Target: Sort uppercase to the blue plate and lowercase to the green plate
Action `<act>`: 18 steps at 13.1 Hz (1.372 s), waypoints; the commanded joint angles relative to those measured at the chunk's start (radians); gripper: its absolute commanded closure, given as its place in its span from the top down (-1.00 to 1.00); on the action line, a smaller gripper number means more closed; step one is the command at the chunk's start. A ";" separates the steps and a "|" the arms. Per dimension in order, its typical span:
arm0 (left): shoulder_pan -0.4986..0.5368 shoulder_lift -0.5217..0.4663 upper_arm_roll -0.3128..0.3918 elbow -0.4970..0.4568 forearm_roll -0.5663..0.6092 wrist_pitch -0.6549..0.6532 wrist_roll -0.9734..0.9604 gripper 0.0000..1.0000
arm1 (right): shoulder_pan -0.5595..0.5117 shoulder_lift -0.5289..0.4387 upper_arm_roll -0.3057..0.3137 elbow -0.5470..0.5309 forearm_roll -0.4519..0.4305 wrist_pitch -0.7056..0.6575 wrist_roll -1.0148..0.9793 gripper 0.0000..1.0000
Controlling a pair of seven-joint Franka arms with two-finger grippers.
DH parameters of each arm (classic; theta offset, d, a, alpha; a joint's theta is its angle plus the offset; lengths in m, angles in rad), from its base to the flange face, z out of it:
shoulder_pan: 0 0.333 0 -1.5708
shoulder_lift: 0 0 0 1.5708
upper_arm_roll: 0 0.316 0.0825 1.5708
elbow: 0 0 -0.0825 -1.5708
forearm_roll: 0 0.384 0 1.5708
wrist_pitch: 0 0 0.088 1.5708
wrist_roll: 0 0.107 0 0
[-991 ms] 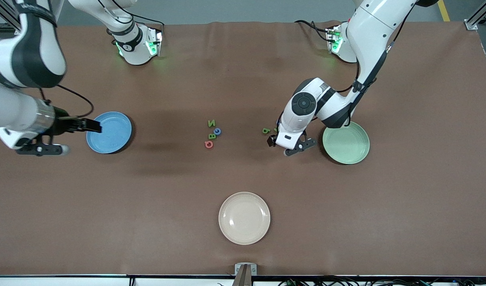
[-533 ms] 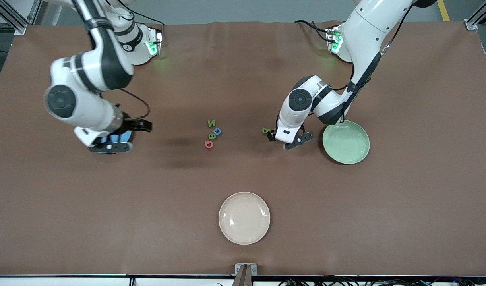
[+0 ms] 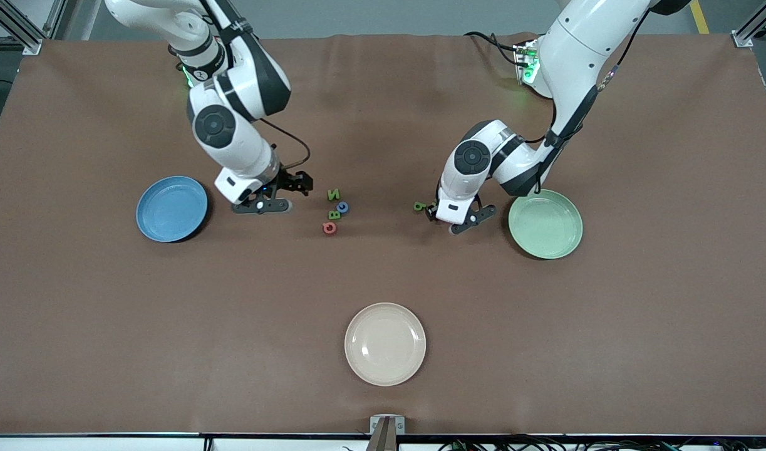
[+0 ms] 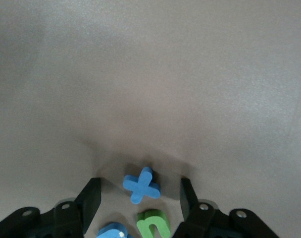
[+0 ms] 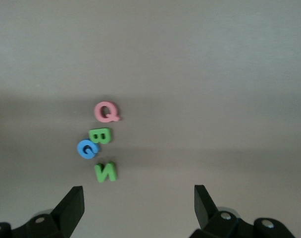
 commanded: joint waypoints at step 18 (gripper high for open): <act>0.061 -0.127 -0.001 -0.004 0.027 -0.013 -0.019 -0.64 | 0.197 0.280 -0.016 -0.039 0.010 0.370 0.026 0.83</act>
